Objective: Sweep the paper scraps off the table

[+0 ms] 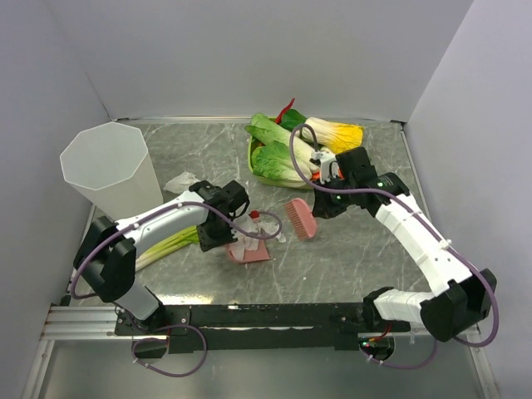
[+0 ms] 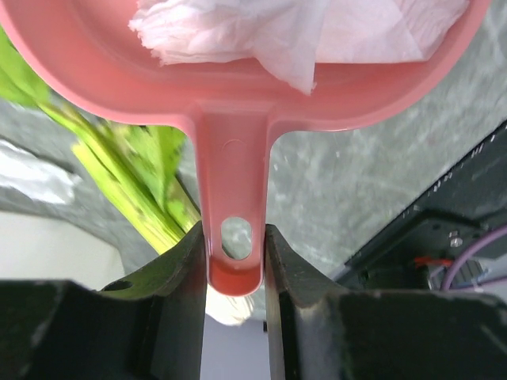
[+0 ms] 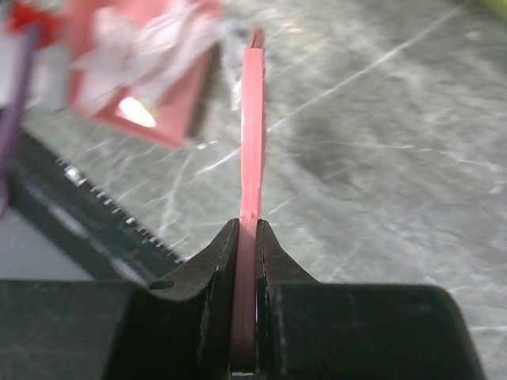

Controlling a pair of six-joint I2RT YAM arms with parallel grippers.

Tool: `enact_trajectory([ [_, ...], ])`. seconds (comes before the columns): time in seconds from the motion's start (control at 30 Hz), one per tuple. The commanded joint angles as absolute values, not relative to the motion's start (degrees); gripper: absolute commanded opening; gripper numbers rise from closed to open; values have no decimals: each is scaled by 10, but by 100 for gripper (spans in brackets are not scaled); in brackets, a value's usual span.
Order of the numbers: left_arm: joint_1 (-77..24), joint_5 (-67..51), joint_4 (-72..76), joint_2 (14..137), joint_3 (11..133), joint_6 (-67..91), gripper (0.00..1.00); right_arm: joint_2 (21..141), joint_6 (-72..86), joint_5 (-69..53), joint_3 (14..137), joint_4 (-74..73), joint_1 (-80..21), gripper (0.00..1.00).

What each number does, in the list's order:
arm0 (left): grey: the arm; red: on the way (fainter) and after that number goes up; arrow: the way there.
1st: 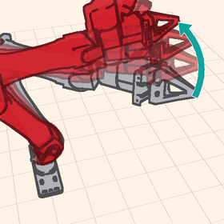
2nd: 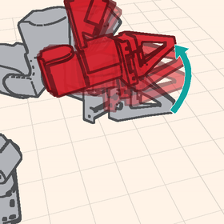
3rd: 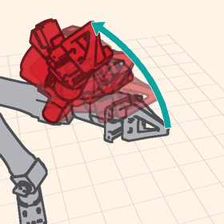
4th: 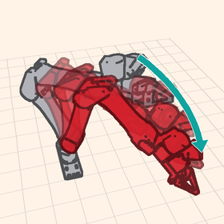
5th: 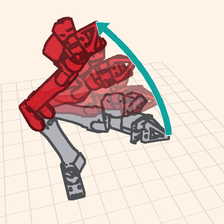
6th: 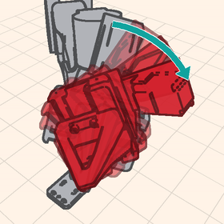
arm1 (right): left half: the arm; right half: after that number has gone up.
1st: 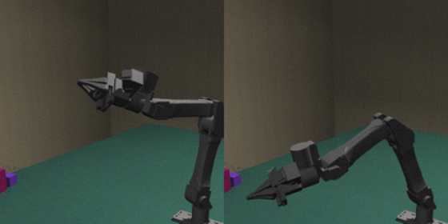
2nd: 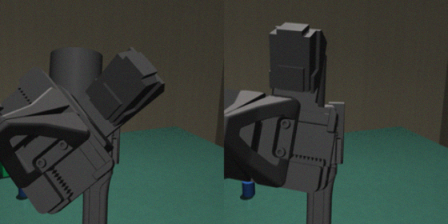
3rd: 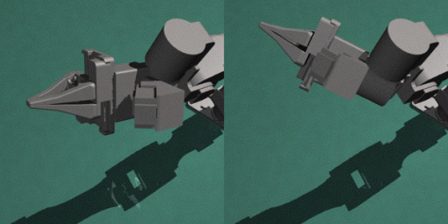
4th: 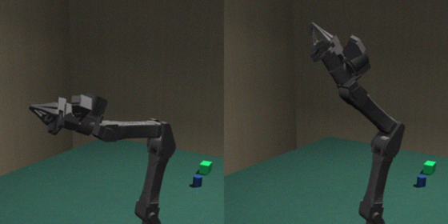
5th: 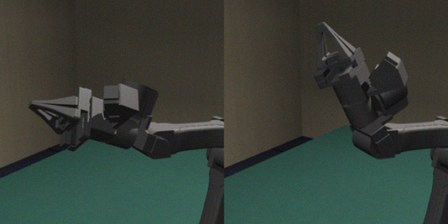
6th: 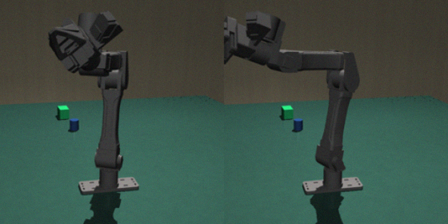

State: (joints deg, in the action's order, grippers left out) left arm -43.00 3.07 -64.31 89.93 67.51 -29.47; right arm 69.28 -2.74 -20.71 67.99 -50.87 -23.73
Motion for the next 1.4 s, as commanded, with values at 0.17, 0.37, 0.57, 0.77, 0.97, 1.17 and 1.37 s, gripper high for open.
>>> enact_trajectory([
  [0.17, -419, 90, -657, 895, 650, -302, 1, 767, -14, -64, 715, -473, -233, 0],
  [0.37, -419, 83, -639, 939, 691, -299, 1, 818, 34, -158, 708, -443, -242, 0],
  [0.57, -424, 72, -603, 971, 700, -298, 1, 854, 81, -290, 715, -397, -270, 0],
  [0.77, -425, 33, -580, 984, 715, -283, 1, 871, 63, -340, 741, -391, -287, 0],
  [0.97, -420, 19, -483, 950, 665, -253, 7, 859, 48, -313, 733, -420, -282, 0],
  [1.17, -406, 5, -441, 933, 621, -251, 20, 817, 40, -318, 707, -456, -255, 0],
  [1.37, -385, -20, -404, 890, 579, -252, 49, 782, 17, -300, 696, -463, -248, 0],
])
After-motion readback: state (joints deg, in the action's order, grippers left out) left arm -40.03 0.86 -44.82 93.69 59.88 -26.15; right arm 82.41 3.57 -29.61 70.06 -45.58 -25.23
